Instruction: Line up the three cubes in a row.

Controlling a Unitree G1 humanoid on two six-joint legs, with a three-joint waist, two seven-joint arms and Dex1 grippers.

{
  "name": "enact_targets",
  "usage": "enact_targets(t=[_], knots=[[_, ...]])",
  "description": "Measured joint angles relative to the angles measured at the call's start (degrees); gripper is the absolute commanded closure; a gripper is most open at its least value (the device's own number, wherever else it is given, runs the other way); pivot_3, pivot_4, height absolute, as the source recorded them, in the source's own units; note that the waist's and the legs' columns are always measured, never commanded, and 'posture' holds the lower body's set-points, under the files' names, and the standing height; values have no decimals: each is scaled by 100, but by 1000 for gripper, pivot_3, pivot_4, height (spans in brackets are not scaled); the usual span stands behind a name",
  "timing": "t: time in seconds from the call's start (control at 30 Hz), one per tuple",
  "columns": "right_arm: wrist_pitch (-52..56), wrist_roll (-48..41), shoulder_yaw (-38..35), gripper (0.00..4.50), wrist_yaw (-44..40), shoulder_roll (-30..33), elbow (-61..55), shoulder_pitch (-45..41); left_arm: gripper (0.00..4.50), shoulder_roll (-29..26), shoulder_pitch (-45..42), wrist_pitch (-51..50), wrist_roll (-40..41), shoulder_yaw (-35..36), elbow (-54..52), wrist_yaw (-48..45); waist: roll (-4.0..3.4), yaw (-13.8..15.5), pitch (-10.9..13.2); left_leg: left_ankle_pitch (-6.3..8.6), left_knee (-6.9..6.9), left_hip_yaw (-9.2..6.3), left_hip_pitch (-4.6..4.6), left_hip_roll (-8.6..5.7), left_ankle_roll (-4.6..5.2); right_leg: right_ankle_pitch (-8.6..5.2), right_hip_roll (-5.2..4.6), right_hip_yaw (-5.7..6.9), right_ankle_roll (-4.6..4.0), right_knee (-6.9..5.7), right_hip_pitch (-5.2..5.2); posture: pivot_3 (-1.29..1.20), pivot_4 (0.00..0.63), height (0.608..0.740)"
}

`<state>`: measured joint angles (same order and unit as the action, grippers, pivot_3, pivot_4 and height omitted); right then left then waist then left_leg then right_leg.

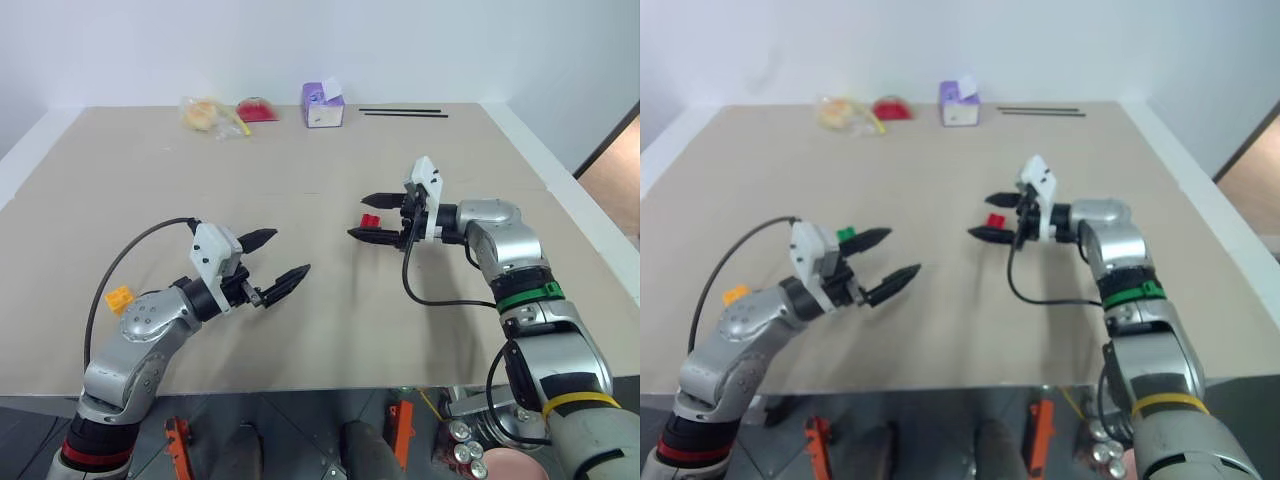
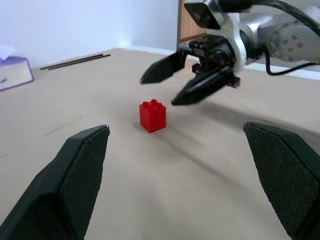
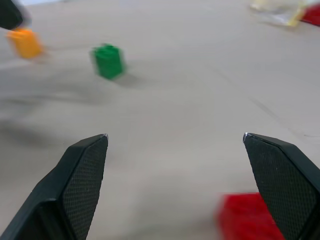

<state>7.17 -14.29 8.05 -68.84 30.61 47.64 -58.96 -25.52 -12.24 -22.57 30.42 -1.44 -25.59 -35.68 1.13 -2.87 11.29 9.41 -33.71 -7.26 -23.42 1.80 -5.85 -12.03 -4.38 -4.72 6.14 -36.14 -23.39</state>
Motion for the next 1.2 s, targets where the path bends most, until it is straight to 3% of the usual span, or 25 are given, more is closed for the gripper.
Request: enact_targets(t=[0.27,0.73,0.77,1.03,1.2], knots=[[-812,706,31,0,-64,-109,1685,-684,54,-255,5,-42,126,153,1,-317,-1,-24,0,0,10,11,2,3,-2,-13,0,1,-1,0,-1,0,150,740],[-1208,1317,-66,0,506,-416,2455,-738,54,-147,-57,-42,107,122,10,-344,-1,-165,0,-10,5,10,3,3,-6,-2,0,-2,-3,-1,3,0,150,740],[-1208,1343,-121,540,534,-417,2470,-738,0,-145,-57,-43,107,122,10,-346,-1,-166,0,-10,5,10,3,3,-6,1,0,-2,2,-1,3,0,150,740],[-1211,1412,-221,3260,534,-508,2549,-749,0,-126,-56,-43,107,122,10,-350,-1,-177,0,-10,4,11,4,3,-6,2,0,-3,3,-1,4,0,150,740],[-1246,1571,-211,3359,534,-560,2591,-861,0,-95,-56,-42,107,114,10,-353,-1,-179,0,-10,4,10,4,3,-6,2,0,-3,3,-1,3,0,150,740]])
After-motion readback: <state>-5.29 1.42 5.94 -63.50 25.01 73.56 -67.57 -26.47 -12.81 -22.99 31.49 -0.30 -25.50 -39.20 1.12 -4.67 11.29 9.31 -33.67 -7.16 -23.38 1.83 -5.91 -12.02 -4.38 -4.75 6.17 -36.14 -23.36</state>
